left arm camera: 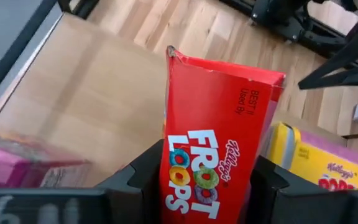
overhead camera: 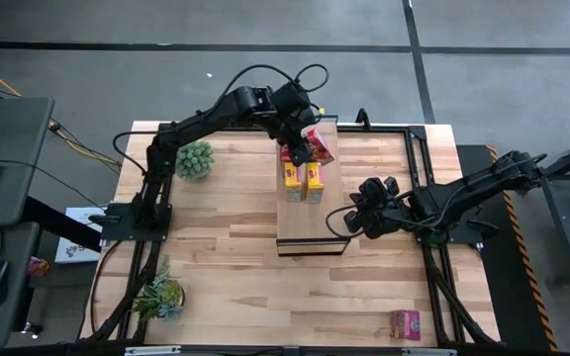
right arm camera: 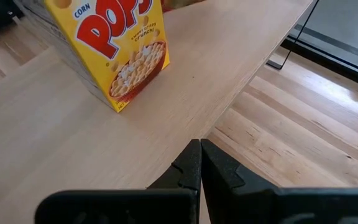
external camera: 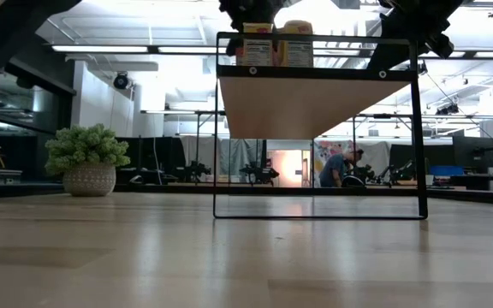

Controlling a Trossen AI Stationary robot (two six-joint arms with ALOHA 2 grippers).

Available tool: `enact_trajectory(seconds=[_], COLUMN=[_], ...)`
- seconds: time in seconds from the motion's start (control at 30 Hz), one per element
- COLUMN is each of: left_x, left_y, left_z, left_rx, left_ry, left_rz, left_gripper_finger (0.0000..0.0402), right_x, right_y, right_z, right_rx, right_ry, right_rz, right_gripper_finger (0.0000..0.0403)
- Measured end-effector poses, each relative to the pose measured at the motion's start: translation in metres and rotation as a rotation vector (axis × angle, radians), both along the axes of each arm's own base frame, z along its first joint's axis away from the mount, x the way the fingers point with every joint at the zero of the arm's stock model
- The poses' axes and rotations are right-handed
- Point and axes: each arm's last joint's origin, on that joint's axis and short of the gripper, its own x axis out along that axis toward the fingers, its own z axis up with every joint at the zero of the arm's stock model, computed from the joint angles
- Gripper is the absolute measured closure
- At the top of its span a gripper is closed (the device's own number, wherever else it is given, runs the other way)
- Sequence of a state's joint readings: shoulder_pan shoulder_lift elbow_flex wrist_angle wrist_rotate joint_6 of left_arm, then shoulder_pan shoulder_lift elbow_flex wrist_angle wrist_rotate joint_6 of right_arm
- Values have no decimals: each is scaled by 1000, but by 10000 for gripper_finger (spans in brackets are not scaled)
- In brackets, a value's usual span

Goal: Stack cereal on shelf
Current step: Put the red cereal box aligned with the other red cereal box on the shelf

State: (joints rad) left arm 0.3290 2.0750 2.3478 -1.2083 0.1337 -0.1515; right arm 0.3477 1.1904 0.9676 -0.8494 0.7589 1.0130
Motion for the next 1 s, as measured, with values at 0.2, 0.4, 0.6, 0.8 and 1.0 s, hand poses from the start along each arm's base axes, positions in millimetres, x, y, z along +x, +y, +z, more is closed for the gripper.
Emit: enact_trajectory(seconds=[0.2,0.4,0.6,0.8,1.0], left_x=[6,8,8,8,-17], left_y=[1,2,2,3,4], left_z=[-4,-5,-5,1,40], left_rx=[28,33,34,58,126], left_ry=[-11,-22,-23,-60,-185], left_rz=[-16,-15,-15,-27,-32], left_gripper_finger=[239,211,186,178,180], right_x=[0,0,0,0,1], right_y=[0,0,0,-1,-2], right_z=[0,0,0,0,2], right_rx=[0,0,-1,-21,-54], right_ry=[0,0,1,-8,-35], right_rz=[0,0,0,-13,-37], right_gripper_finger=[402,402,402,402,402])
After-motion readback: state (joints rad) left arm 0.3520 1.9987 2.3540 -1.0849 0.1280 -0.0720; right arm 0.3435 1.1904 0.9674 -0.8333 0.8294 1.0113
